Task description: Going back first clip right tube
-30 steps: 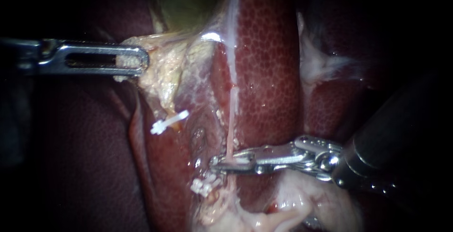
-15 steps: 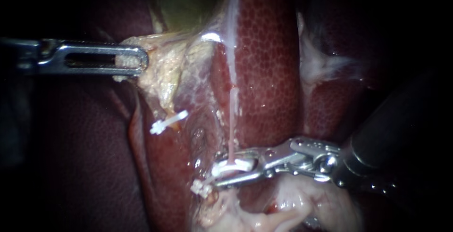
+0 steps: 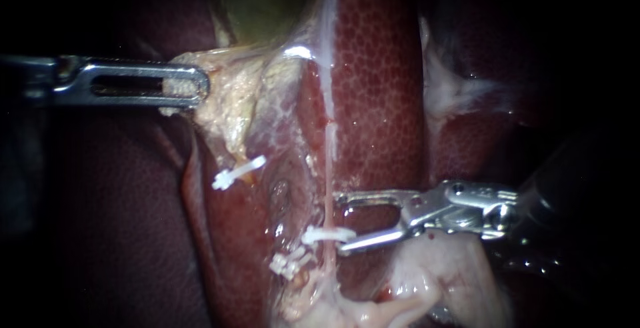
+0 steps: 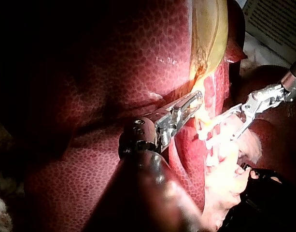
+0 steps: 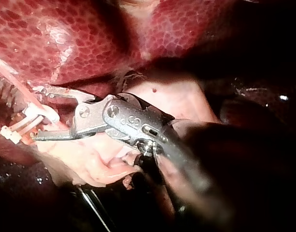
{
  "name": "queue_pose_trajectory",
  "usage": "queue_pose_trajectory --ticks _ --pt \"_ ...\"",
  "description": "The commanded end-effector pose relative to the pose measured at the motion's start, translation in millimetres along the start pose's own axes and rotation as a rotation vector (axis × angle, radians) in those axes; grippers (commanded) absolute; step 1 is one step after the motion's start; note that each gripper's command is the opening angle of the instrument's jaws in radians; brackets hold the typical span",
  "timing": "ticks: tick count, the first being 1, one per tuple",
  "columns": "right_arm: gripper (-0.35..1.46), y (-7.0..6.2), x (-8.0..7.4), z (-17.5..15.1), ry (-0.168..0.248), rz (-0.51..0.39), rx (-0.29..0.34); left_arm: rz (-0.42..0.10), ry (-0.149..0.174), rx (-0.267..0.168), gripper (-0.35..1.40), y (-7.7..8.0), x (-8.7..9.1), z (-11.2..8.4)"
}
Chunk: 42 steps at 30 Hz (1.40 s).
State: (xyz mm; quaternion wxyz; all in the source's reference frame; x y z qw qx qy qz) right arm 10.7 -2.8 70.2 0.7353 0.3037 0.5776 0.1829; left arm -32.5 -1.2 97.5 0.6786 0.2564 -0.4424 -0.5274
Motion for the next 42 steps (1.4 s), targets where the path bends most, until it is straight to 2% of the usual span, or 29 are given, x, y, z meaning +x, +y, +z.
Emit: queue_pose_trajectory --ticks 1,3,9,15,19,23,30,35,42 --pt "0.6 -0.2 0.6 -0.6 0.002 -0.018 -0.003 0.0 0.0 0.0 -0.35 0.0 0.0 0.0" --pt "0.6 -0.5 2.0 -1.9 0.006 -0.056 -0.003 0.0 0.0 0.0 -0.35 0.0 0.0 0.0" --pt "0.6 -1.5 6.0 -4.9 0.038 -0.098 -0.015 0.0 -0.001 -0.001 -0.35 0.0 0.0 0.1" --pt "0.6 -2.5 8.1 -6.5 0.04 -0.131 -0.016 0.003 -0.005 -0.006 -0.35 0.1 0.7 0.9" --pt "0.6 -2.7 8.2 -6.5 0.04 -0.137 -0.015 0.011 -0.008 -0.005 -0.35 0.8 2.1 2.9" --pt "0.6 -2.7 8.2 -6.5 0.04 -0.137 -0.016 0.023 0.02 -0.004 -0.35 1.8 3.7 5.6" --pt "0.6 -2.7 8.1 -6.4 0.04 -0.136 -0.017 0.033 0.047 0.004 -0.35 3.0 4.9 9.4" --pt "0.6 -2.7 8.2 -6.3 0.041 -0.136 -0.017 0.036 0.053 0.01 -0.35 2.5 5.4 10.4" --pt "0.6 -2.9 8.3 -6.2 0.042 -0.136 -0.017 0.036 0.053 0.01 -0.35 2.4 5.4 10.5"
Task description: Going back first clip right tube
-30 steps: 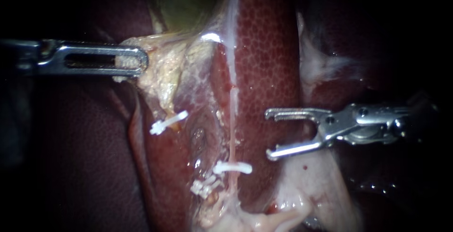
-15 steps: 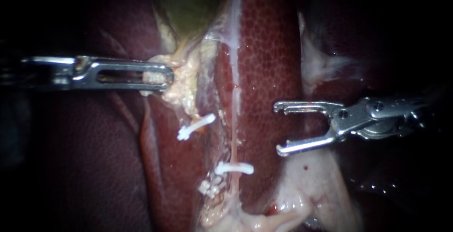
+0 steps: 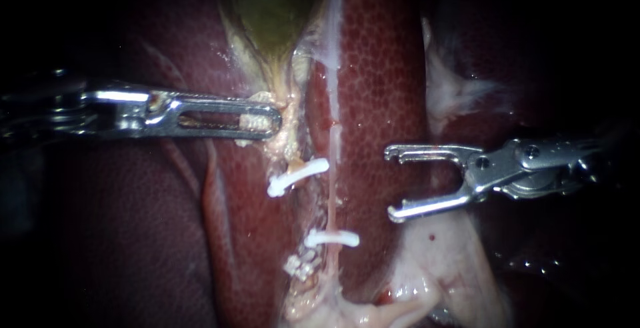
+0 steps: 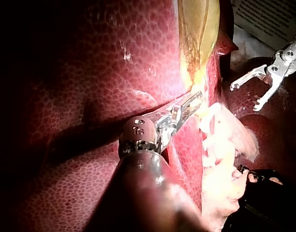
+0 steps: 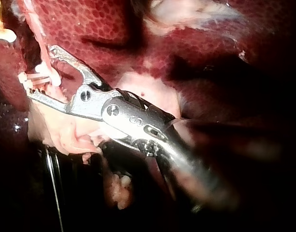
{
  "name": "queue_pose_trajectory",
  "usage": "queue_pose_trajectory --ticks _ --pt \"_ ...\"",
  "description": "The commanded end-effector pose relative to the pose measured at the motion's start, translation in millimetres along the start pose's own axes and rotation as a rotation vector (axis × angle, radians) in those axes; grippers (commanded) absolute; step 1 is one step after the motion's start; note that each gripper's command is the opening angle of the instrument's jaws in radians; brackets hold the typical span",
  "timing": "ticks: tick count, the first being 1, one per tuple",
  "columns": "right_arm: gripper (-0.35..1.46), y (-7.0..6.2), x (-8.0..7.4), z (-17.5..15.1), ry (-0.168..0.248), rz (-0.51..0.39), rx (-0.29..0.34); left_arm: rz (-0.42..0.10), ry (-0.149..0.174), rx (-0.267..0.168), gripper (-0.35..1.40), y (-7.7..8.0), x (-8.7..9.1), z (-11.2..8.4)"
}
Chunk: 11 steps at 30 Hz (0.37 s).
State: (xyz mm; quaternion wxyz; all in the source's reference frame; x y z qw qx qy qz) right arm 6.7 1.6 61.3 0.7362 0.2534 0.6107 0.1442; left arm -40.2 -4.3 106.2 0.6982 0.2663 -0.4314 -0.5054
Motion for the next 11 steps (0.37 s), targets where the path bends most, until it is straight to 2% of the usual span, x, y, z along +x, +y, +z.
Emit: queue_pose_trajectory --ticks 1,11 --pt "0.6 0.0 0.1 0.0 0.0 0.0 0.0 0.0 -0.001 -0.001 -0.35 0.0 0.0 0.0" --pt "0.6 -0.1 0.2 0.0 0.001 -0.006 0.001 -0.001 0.0 0.0 -0.35 0.0 -0.1 -0.2"
